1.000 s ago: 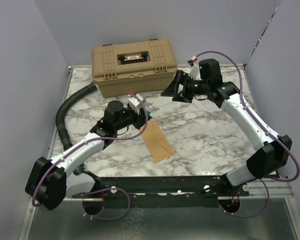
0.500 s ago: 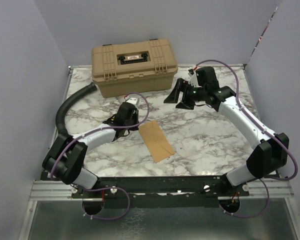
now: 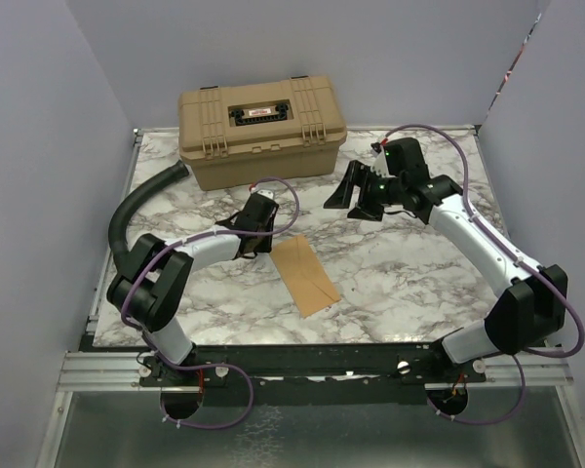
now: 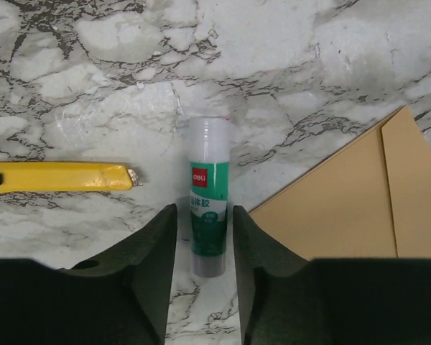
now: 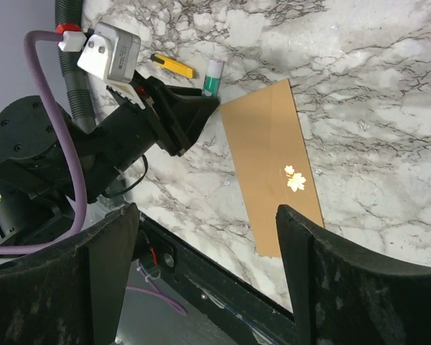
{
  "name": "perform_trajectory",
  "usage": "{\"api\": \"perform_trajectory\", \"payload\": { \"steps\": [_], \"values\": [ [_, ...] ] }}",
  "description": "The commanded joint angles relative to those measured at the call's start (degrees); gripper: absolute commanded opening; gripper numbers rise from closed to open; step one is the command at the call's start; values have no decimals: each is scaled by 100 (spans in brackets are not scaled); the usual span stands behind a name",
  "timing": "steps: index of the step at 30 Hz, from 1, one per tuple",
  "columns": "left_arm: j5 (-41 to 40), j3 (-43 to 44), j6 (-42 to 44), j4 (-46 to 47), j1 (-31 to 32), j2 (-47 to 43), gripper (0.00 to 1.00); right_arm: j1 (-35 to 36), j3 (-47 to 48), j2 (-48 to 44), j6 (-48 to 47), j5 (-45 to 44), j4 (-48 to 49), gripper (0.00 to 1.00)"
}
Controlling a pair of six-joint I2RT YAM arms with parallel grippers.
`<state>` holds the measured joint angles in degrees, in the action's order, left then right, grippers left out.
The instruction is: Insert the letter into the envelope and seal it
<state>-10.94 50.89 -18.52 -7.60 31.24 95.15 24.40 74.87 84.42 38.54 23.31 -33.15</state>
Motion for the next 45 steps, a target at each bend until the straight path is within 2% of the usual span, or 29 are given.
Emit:
{"api": "perform_trajectory", "payload": {
  "steps": [1, 5, 9, 12, 15, 17, 18, 21, 27, 29, 36, 45],
  "values": [
    [-233, 77, 97, -331, -3, -53, 41, 20, -152, -249, 28, -316, -162, 79],
    [-194, 81, 161, -405, -4, -211, 49, 20, -142, -280, 64, -525, -364, 79],
    [-59, 243, 220, -574, -4, -629, 62, 16, -111, -369, 137, -852, -591, 80],
    [106, 645, 373, -930, -4, -1088, 72, 19, -21, -421, 363, -1206, -901, 80],
    [53, 1192, 578, -1438, -16, -1653, 78, 20, 10, -479, 537, -1197, -1026, 80],
    [-210, 1497, 602, -1708, -45, -2080, 98, 16, 43, -525, 690, -1431, -1167, 80],
    [-375, 1664, 591, -1850, -54, -2282, 99, 20, 131, -525, 718, -1597, -1304, 82],
    [-949, 2146, 552, -2274, -54, -2838, 99, 15, 607, -465, 551, -2189, -1921, 99],
    [-2405, 2824, 112, -2986, -57, -3798, 99, 18, 1302, -750, 176, -3520, -2566, 100],
    [-2622, 2925, -45, -3082, -57, -4167, 99, 21, 1504, -900, 73, -3970, -2644, 100],
    [-2961, 3197, -200, -3487, -56, -5382, 99, 20, 2051, -1442, -242, -4803, -2795, 100],
    [-2659, 3789, -149, -4474, -57, -5876, 99, 16, 1893, -2332, -870, -4578, -2421, 100]
  ]
}}
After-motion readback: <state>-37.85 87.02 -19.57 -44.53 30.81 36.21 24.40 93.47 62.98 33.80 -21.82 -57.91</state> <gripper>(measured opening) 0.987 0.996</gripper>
